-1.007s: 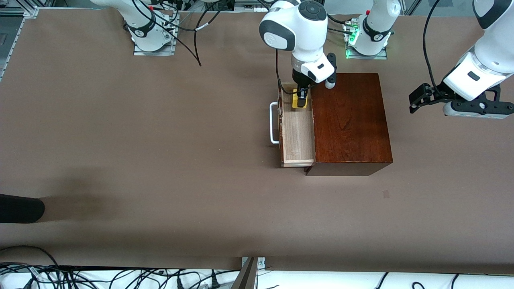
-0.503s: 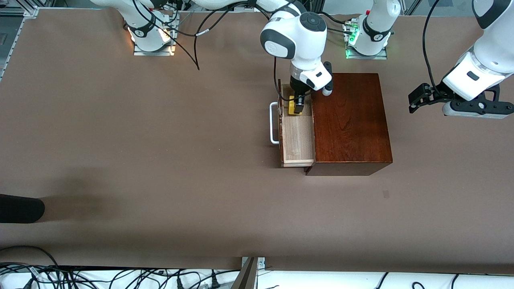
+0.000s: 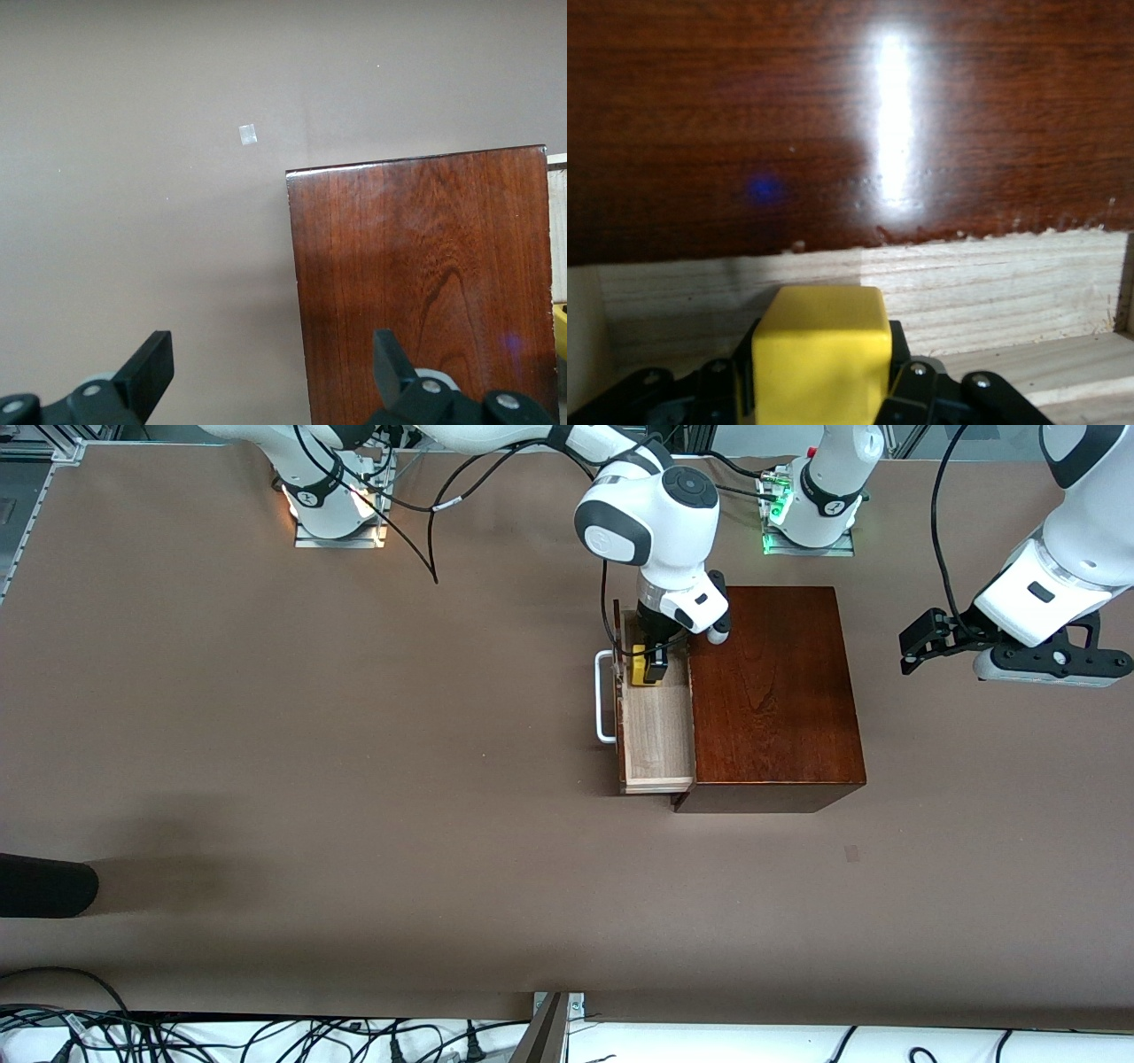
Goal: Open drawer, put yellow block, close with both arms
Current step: 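Lower the cube into the drawer and open the right gripper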
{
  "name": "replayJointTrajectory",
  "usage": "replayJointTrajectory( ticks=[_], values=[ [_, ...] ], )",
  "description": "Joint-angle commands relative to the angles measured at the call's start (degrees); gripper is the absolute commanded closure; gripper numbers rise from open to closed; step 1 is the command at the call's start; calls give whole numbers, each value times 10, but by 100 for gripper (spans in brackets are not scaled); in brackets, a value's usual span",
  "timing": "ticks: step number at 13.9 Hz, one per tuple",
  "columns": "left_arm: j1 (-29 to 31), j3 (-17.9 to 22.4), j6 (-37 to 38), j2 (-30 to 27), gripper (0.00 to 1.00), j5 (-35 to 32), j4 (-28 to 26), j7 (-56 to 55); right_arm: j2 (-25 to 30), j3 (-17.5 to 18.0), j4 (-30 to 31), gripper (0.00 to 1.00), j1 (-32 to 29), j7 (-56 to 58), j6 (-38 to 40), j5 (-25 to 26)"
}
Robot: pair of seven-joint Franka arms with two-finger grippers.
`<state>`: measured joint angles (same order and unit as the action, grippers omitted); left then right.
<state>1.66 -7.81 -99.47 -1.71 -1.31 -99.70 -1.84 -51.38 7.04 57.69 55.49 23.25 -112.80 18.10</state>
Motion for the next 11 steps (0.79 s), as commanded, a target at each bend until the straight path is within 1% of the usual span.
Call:
replayJointTrajectory(
  ticks=[1,4,5,6,11],
  values=[
    [-3,-4,12,7,0,-15,18,5,-3,0,-1,100,0,15,4,8],
    [-3,-4,13,7,0,-15,17,5,-3,0,2,100,0,12,2,8],
    [-3,-4,13,7,0,-15,17,6,-3,0,2,97,0,10,2,8],
    [-3,-4,13,7,0,-15,17,5,-4,0,2,1,0,8,1,7],
    [-3,-5,13,7,0,-15,17,5,3,-1,-5,0,-7,7,-4,6]
  ],
)
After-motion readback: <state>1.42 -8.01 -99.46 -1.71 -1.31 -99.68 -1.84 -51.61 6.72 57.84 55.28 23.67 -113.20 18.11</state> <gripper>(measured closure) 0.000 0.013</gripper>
